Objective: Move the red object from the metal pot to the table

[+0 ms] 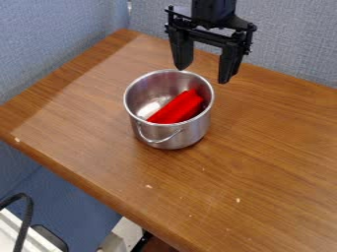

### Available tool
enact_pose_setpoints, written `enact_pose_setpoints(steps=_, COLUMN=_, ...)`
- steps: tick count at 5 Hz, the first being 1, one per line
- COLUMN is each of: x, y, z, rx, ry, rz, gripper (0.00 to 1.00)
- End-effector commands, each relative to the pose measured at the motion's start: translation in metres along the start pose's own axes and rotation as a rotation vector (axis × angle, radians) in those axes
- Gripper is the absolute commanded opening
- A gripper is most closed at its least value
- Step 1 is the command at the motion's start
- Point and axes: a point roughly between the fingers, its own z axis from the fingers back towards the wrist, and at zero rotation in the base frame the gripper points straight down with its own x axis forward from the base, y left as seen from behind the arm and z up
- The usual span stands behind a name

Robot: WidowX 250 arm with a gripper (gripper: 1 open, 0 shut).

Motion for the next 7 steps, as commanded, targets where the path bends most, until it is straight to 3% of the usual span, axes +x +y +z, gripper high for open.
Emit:
enact_pose_setpoints(steps=1, x=-0.006, y=-0.004, z=-0.009, rx=0.000, ry=0.017, rz=0.005, gripper=1.00)
enact_pose_setpoints(steps=2, x=-0.021, y=-0.001, z=-0.024, rx=0.050, ry=0.021, rz=-0.036, gripper=1.00)
enact_pose_setpoints(steps=3, x=-0.027, y=0.005, z=-0.039, rx=0.084, ry=-0.002, rz=-0.081, gripper=1.00)
enact_pose_setpoints(steps=4, x=-0.026, y=0.016, z=-0.054, rx=0.104, ry=-0.028, rz=-0.091, gripper=1.00)
enact_pose_setpoints(steps=5, x=-0.026, y=0.012, z=-0.063, rx=0.124, ry=-0.053, rz=-0.093, gripper=1.00)
enact_pose_setpoints(steps=6, x=-0.027, y=0.006, z=-0.068, rx=0.142, ry=-0.073, rz=-0.105, gripper=0.00)
enact_pose_setpoints(steps=7, x=-0.028, y=0.000, z=-0.068, rx=0.156, ry=-0.081, rz=-0.112, gripper=0.00)
